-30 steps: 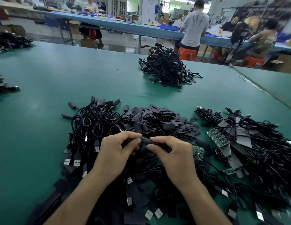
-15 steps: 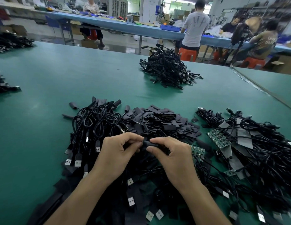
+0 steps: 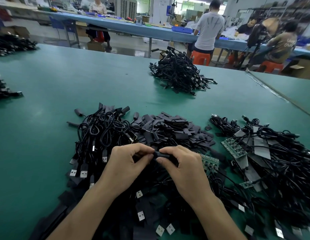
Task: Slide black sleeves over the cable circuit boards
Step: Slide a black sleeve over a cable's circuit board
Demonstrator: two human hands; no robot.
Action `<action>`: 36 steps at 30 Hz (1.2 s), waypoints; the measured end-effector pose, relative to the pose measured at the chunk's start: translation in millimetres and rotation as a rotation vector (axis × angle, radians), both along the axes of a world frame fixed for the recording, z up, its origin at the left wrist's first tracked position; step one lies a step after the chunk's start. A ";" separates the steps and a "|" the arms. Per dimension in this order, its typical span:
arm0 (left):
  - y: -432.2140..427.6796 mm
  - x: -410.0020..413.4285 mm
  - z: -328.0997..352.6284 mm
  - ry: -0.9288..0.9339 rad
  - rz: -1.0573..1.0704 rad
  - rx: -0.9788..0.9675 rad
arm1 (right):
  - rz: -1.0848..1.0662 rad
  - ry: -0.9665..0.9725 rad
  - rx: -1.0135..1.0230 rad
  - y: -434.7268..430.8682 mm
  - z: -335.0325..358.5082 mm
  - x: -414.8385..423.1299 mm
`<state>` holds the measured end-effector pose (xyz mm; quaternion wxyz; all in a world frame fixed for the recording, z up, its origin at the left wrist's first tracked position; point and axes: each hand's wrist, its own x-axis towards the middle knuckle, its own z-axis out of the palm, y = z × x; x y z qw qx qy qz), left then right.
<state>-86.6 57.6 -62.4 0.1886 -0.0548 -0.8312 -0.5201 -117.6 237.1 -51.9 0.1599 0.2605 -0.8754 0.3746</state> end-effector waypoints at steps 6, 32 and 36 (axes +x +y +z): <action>0.6 -0.6 0.2 -0.022 -0.010 0.015 | -0.008 -0.002 0.015 0.8 1.9 0.1; -1.3 -0.8 3.1 -0.104 -0.041 0.195 | 0.028 0.049 0.025 -1.5 2.1 2.9; -0.7 0.0 3.7 -0.112 -0.068 0.188 | 0.057 0.038 0.023 -1.1 1.3 2.2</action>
